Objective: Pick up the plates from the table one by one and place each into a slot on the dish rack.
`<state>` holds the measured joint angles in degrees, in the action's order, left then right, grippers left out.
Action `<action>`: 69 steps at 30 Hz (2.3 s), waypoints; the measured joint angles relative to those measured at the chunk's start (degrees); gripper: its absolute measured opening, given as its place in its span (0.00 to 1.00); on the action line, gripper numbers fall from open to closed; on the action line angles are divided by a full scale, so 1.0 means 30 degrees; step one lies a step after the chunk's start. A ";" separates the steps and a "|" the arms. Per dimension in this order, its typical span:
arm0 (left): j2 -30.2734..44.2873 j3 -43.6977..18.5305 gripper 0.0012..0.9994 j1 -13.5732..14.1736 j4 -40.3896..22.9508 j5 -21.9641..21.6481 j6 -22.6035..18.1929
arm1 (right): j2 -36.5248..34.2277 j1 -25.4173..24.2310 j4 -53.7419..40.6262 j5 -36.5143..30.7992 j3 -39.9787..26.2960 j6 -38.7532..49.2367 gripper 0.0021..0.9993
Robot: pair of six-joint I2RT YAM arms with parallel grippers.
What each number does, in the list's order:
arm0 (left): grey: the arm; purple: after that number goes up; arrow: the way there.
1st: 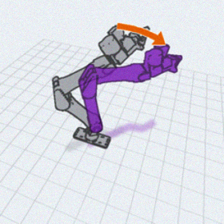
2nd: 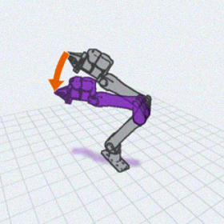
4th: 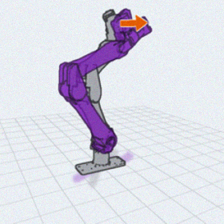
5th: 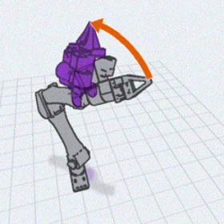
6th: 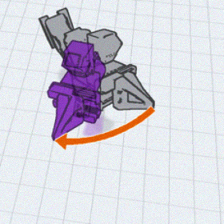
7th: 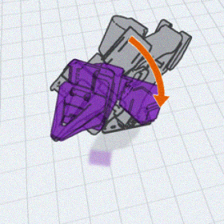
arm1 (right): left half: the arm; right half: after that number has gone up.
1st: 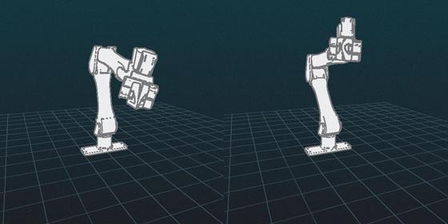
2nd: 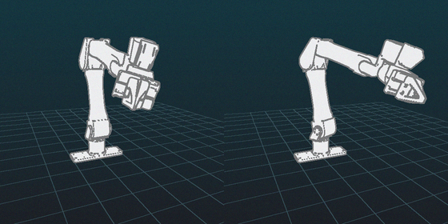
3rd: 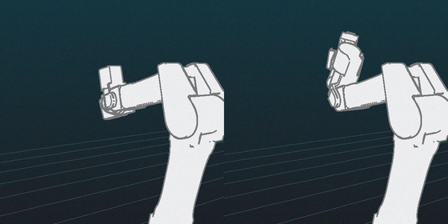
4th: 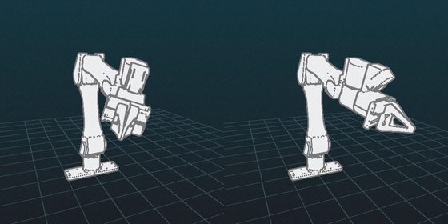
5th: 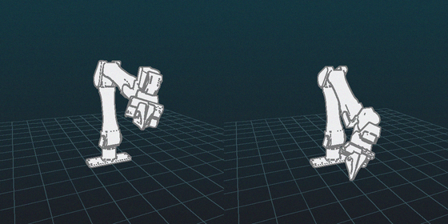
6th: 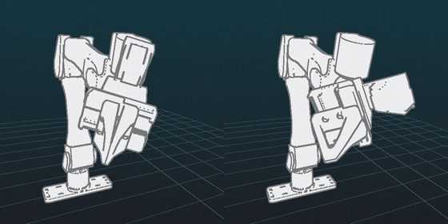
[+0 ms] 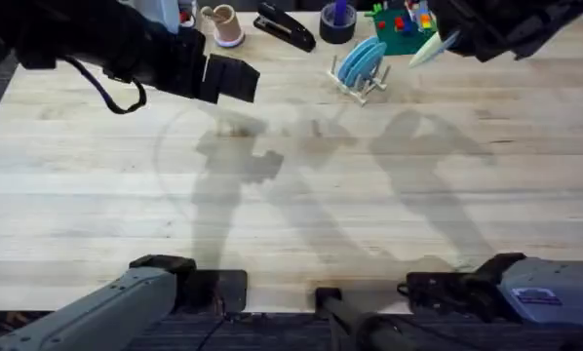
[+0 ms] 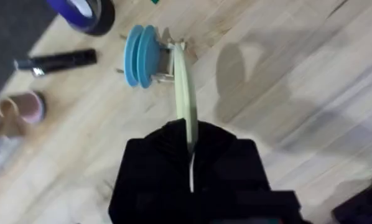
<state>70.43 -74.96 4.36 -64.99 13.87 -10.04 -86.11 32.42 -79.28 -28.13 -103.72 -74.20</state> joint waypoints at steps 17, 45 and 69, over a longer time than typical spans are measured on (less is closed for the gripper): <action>0.0000 0.0000 1.00 0.0000 -0.0007 0.0000 0.0007 | 0.0000 0.0007 0.1457 0.0440 0.0000 -0.5124 0.03; 0.0281 0.0000 0.99 0.0000 0.0248 0.0000 0.0087 | -0.3050 -0.2958 0.2413 0.3718 -0.1491 -0.0668 0.03; 0.1399 0.0000 0.99 0.0000 0.0296 0.0007 0.0648 | -0.5475 -0.3424 0.1959 0.3835 -0.1770 -0.0379 0.03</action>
<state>74.63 -74.96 4.36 -64.10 13.89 -8.10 -102.53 22.15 -73.40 -16.62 -109.03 -75.34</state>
